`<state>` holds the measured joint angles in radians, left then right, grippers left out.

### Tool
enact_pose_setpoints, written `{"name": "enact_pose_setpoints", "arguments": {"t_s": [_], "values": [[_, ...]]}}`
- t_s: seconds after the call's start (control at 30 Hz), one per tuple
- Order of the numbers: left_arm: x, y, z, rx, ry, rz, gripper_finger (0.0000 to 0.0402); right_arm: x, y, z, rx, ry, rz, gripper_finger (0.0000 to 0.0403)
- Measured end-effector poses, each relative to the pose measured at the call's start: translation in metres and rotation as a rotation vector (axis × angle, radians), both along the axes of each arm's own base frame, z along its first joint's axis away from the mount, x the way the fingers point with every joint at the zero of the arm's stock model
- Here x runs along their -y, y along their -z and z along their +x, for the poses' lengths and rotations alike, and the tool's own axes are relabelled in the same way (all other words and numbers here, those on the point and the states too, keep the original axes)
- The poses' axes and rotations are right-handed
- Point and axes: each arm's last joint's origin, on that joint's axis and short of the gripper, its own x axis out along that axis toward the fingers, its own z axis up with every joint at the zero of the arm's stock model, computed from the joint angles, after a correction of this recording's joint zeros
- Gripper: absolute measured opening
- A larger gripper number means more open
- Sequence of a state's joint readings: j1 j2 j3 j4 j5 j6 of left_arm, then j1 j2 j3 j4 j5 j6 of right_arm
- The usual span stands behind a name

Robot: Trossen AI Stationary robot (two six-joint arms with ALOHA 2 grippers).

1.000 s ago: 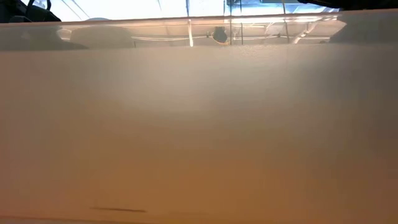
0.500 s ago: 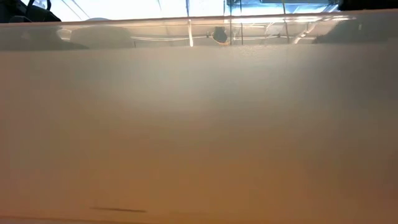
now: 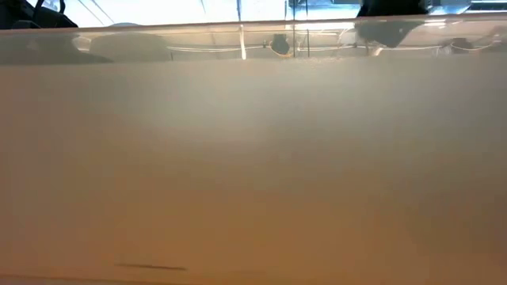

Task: Pick & Place food coloring
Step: Put the small orange food coloring bottle into the orange container

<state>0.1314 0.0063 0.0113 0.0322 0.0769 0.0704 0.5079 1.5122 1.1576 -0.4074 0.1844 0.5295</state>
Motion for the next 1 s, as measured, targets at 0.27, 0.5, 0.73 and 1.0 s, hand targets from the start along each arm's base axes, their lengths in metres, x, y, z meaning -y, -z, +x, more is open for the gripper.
{"name": "enact_pose_setpoints", "arguments": {"t_s": [0.27, 0.5, 0.73, 1.0], "values": [[0.0, 0.0, 0.0, 0.0, 0.0, 0.0, 0.0067, 0.088, -0.011, 0.008, -0.092, 0.127, -0.168, 0.0183], [0.0, 0.0, 0.0, 0.0, 0.0, 0.0, 0.0067, 0.149, -0.002, 0.019, -0.29, 0.251, -0.179, 0.0202], [0.0, 0.0, 0.0, 0.0, 0.0, 0.0, 0.0067, 0.164, 0.027, 0.033, -0.393, 0.213, -0.225, 0.0192], [0.0, 0.0, 0.0, 0.0, 0.0, 0.0, 0.0067, 0.176, 0.068, 0.049, -0.505, 0.179, -0.25, 0.0193]]}}
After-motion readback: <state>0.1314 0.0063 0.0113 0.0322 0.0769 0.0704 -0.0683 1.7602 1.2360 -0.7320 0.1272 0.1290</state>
